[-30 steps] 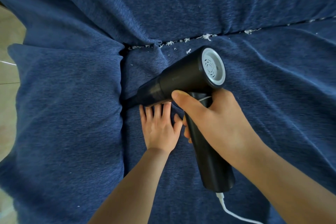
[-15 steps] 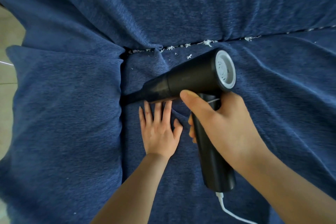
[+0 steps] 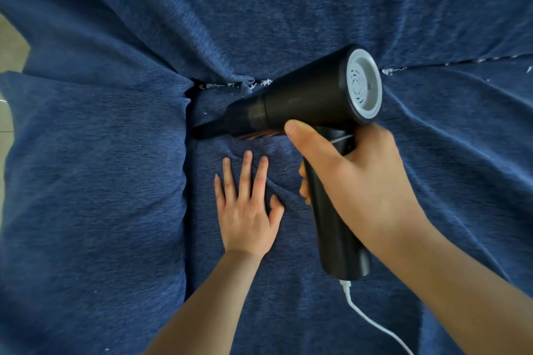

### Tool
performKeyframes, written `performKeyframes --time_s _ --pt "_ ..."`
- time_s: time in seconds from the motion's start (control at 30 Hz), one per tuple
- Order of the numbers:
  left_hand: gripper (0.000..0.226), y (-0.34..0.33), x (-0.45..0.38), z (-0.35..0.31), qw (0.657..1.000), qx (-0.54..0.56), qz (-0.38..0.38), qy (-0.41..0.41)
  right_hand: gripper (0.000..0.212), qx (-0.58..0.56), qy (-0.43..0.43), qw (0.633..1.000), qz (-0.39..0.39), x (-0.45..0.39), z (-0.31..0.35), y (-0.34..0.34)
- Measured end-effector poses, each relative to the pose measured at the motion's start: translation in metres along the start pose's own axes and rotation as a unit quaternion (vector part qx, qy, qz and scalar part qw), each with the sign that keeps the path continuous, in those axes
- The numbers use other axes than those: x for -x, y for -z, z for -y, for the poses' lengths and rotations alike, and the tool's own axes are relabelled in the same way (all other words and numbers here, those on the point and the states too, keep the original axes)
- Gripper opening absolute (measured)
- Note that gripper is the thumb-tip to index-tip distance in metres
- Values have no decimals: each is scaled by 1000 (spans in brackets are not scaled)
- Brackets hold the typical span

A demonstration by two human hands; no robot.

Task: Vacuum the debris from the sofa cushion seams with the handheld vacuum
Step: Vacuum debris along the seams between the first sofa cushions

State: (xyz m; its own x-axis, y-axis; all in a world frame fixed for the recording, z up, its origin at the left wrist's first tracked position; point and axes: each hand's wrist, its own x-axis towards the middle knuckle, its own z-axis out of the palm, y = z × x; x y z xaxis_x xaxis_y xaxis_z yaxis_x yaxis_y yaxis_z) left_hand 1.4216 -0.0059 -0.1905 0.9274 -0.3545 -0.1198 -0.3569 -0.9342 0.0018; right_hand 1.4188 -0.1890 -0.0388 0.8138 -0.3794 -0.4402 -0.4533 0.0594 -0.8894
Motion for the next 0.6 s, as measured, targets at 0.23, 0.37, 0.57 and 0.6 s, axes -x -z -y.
performKeyframes --time_s 0.23,0.37,0.57,0.6 --pt "64 2 1 0 1000 6 -5 -2 36 6 33 999 -29 -2 11 5" --pt "63 1 1 0 1000 11 -6 -2 35 11 34 999 -28 -8 10 -2" --pt "64 3 0 1 1000 23 0 -2 36 -5 34 998 -43 -13 9 -6" --pt "64 2 1 1 1000 23 0 -1 37 -7 29 999 -41 -16 8 -8"
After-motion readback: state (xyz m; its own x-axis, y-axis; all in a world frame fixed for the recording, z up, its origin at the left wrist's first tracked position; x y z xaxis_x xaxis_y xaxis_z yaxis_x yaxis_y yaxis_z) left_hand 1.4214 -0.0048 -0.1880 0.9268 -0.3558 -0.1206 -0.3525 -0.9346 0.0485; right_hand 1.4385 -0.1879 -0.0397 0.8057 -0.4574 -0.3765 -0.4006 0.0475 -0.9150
